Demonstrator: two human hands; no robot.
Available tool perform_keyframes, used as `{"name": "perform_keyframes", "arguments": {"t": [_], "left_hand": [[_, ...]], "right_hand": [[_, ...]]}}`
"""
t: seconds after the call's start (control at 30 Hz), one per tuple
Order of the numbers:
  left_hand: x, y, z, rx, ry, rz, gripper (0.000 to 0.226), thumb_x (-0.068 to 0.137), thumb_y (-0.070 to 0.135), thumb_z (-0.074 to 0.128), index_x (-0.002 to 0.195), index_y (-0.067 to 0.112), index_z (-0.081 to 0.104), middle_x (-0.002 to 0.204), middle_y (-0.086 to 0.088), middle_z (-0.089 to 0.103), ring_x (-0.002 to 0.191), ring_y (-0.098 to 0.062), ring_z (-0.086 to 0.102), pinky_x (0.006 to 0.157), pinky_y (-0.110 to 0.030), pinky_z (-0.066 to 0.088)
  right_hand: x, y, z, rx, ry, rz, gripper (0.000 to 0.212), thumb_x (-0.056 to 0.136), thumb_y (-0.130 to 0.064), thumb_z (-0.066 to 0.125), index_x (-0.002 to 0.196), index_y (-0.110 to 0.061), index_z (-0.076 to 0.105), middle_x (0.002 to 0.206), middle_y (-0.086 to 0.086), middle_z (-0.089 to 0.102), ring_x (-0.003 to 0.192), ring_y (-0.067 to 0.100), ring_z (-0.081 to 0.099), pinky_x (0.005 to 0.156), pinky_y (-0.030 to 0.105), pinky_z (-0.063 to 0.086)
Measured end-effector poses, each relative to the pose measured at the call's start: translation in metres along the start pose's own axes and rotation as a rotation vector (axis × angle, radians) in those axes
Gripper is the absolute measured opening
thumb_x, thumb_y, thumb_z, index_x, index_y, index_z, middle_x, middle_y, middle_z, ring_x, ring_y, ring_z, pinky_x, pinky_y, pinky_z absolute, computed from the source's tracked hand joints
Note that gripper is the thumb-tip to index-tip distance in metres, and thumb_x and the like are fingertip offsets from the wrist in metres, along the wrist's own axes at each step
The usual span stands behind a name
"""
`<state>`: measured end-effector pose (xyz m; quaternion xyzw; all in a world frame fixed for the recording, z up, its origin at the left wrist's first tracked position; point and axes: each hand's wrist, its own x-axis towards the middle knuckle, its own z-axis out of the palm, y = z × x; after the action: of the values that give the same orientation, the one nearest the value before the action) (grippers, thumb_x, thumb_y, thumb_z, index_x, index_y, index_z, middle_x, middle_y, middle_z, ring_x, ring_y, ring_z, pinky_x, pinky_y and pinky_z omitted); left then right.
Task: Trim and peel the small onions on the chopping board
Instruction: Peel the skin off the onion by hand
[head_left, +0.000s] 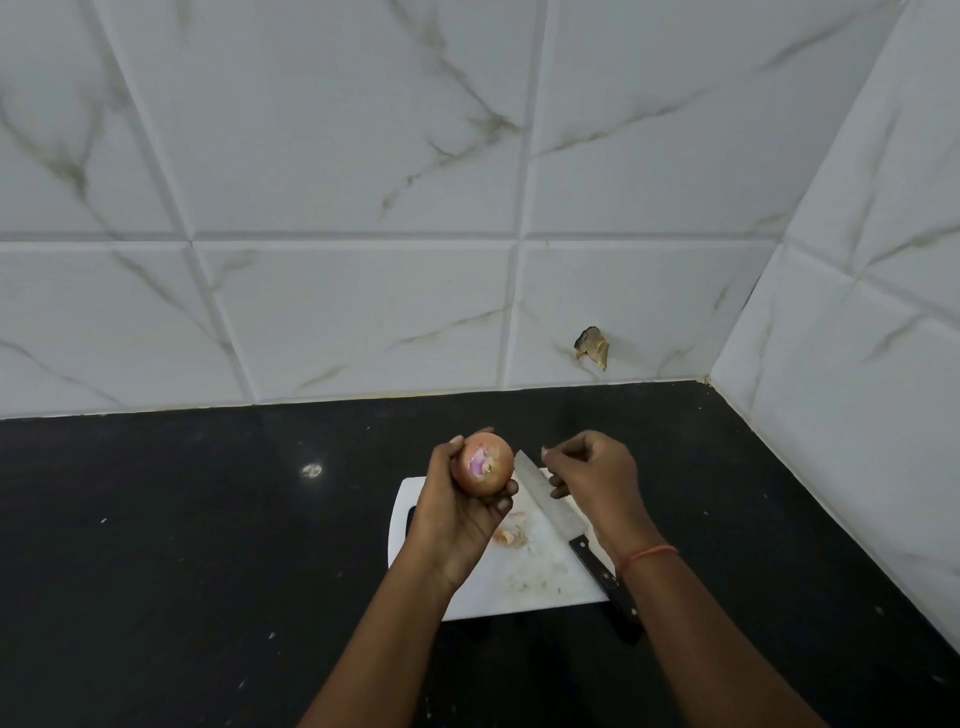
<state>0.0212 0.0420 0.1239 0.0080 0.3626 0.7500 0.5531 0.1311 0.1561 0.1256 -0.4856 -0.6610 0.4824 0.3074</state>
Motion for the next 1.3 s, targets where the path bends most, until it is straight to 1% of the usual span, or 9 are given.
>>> {"name": "perform_keyframes", "arguments": {"t": [0.1,0.2,0.33,0.53,0.77,0.9,1.1,1.23,1.3], "left_hand": [[0.002,-0.001,-0.001,0.002,-0.002,-0.010,0.039,0.100,0.039,0.050,0.121,0.009,0.066,0.110,-0.021,0.071,0.072,-0.026,0.064,0.057,-0.026,0.054],[0.003,-0.003,-0.001,0.033,0.016,0.017,0.037,0.100,0.036,0.051,0.120,0.008,0.065,0.103,-0.020,0.072,0.075,-0.027,0.066,0.068,-0.030,0.052],[0.001,-0.003,0.001,0.081,-0.015,0.073,0.032,0.103,0.032,0.047,0.114,0.010,0.068,0.095,-0.014,0.073,0.072,-0.018,0.069,0.071,-0.029,0.051],[0.000,-0.002,0.000,0.273,0.035,0.177,0.030,0.103,0.032,0.048,0.120,0.016,0.067,0.107,-0.014,0.071,0.085,-0.021,0.067,0.072,-0.031,0.055],[-0.002,-0.003,0.003,0.372,0.041,0.254,0.030,0.105,0.030,0.045,0.128,0.016,0.058,0.117,-0.015,0.065,0.099,-0.025,0.066,0.089,-0.039,0.054],[-0.003,-0.002,0.004,0.415,0.033,0.268,0.026,0.106,0.028,0.044,0.126,0.018,0.056,0.114,-0.012,0.064,0.094,-0.022,0.064,0.081,-0.036,0.054],[-0.003,0.005,0.004,0.363,0.002,0.198,0.031,0.104,0.028,0.044,0.125,0.012,0.060,0.109,-0.016,0.065,0.083,-0.020,0.061,0.069,-0.032,0.050],[-0.003,0.008,0.007,0.194,-0.010,0.116,0.032,0.102,0.029,0.046,0.112,0.008,0.067,0.093,-0.015,0.068,0.069,-0.020,0.059,0.064,-0.029,0.049],[-0.003,0.009,0.007,0.104,-0.028,0.071,0.036,0.100,0.033,0.047,0.110,0.004,0.066,0.093,-0.018,0.068,0.065,-0.021,0.058,0.059,-0.027,0.048]], "right_hand": [[-0.004,0.005,0.000,-0.060,0.004,-0.161,0.006,0.084,-0.007,0.072,0.086,-0.011,0.068,0.084,0.007,0.071,0.069,0.015,0.070,0.062,0.030,0.061],[-0.013,-0.001,0.006,-0.121,0.011,-0.413,0.017,0.091,-0.006,0.063,0.101,-0.015,0.072,0.097,-0.003,0.071,0.089,0.006,0.067,0.077,0.021,0.057],[-0.024,-0.016,0.013,-0.121,-0.088,-0.624,0.020,0.084,-0.012,0.073,0.104,-0.014,0.072,0.099,-0.007,0.069,0.092,0.002,0.064,0.074,0.008,0.049],[-0.025,-0.009,0.021,-0.194,-0.023,-0.668,0.012,0.085,-0.010,0.073,0.096,-0.012,0.074,0.091,-0.004,0.071,0.084,0.002,0.065,0.073,0.009,0.050],[-0.027,-0.010,0.024,-0.338,-0.009,-0.692,0.014,0.090,-0.025,0.067,0.097,-0.013,0.069,0.092,-0.002,0.066,0.083,0.008,0.062,0.074,0.016,0.054],[-0.022,-0.018,0.022,-0.471,-0.080,-0.724,0.010,0.093,-0.026,0.062,0.091,-0.016,0.060,0.093,-0.004,0.056,0.079,0.007,0.055,0.068,0.013,0.047],[-0.015,-0.025,0.016,-0.396,-0.170,-0.623,0.007,0.091,-0.018,0.062,0.088,-0.015,0.056,0.092,-0.002,0.055,0.077,0.007,0.054,0.064,0.014,0.044],[-0.015,-0.024,0.015,-0.041,-0.189,-0.308,0.005,0.091,-0.014,0.062,0.092,-0.009,0.064,0.088,0.002,0.066,0.078,0.008,0.064,0.065,0.011,0.049],[-0.016,-0.025,0.015,0.308,-0.225,-0.045,0.011,0.093,-0.011,0.060,0.094,-0.003,0.066,0.087,0.008,0.070,0.079,0.014,0.069,0.069,0.019,0.055]]}}
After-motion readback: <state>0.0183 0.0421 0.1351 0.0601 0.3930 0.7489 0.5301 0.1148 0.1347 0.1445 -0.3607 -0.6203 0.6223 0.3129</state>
